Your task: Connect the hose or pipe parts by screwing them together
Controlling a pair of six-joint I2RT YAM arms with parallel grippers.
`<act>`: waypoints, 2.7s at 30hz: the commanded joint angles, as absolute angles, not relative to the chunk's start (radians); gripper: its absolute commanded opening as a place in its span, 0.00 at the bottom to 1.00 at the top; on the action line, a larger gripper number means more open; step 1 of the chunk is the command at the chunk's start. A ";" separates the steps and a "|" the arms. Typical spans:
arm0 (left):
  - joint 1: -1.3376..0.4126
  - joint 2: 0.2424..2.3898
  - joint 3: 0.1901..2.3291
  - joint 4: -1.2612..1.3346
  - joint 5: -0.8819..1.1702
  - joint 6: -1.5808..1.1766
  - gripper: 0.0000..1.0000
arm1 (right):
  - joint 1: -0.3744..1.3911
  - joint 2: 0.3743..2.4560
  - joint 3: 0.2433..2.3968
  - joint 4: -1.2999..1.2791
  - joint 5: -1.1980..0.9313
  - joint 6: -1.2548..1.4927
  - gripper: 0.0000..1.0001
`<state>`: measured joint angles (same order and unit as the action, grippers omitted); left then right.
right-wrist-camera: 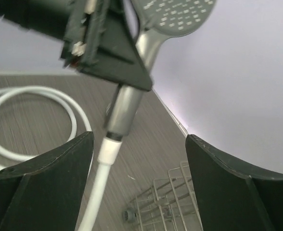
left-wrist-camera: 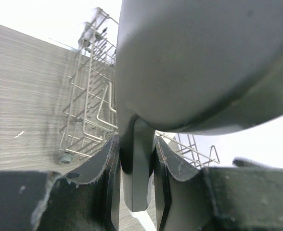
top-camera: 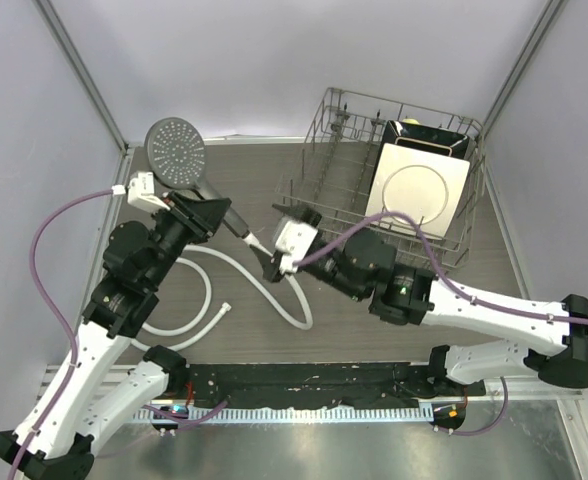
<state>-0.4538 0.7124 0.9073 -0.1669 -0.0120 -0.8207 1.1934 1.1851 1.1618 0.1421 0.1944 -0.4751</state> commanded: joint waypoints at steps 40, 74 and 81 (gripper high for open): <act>-0.445 0.604 0.950 -0.250 -0.158 -0.850 0.00 | 1.433 1.503 1.149 0.566 0.637 -0.839 0.63; -0.446 0.468 0.763 0.063 0.123 -0.871 0.00 | 1.200 1.301 1.132 0.425 0.121 -0.306 0.01; -0.445 0.482 0.667 0.300 0.277 -0.985 0.00 | 1.039 1.238 1.081 0.498 -0.188 -0.055 0.01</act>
